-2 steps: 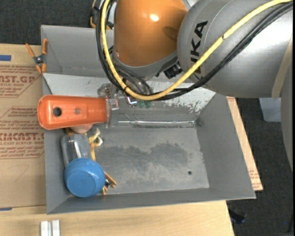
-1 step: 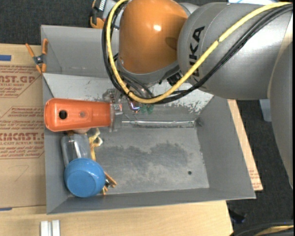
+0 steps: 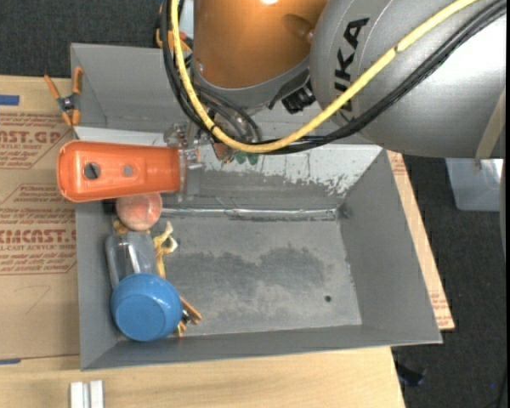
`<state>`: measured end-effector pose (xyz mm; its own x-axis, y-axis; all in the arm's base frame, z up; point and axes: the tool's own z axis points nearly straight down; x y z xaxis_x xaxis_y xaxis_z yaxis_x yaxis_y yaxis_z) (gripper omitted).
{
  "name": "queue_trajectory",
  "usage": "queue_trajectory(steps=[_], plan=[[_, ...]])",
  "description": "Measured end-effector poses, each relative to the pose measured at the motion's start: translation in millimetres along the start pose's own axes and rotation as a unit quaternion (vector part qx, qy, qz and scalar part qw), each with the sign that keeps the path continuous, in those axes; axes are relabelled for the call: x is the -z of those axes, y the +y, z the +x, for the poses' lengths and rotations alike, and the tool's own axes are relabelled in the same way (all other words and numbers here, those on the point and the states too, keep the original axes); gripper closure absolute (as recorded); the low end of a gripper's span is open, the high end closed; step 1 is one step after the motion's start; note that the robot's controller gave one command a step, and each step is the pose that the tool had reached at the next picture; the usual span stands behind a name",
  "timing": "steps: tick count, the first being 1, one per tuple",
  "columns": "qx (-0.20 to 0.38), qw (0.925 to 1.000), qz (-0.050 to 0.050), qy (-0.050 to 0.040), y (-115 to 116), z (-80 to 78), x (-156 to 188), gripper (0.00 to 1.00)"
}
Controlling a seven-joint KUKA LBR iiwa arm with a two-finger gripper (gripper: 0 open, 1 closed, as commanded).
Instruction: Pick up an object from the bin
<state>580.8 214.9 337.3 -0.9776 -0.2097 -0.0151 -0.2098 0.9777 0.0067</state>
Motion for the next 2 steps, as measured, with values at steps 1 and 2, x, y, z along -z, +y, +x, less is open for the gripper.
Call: queue_trajectory(steps=[1,2], plan=[[-0.005,0.9999,0.003,0.0098,-27,12.0,30,0.0],[-0.001,1.0,0.0,0.004,-8,-2.8,22,0.0]])
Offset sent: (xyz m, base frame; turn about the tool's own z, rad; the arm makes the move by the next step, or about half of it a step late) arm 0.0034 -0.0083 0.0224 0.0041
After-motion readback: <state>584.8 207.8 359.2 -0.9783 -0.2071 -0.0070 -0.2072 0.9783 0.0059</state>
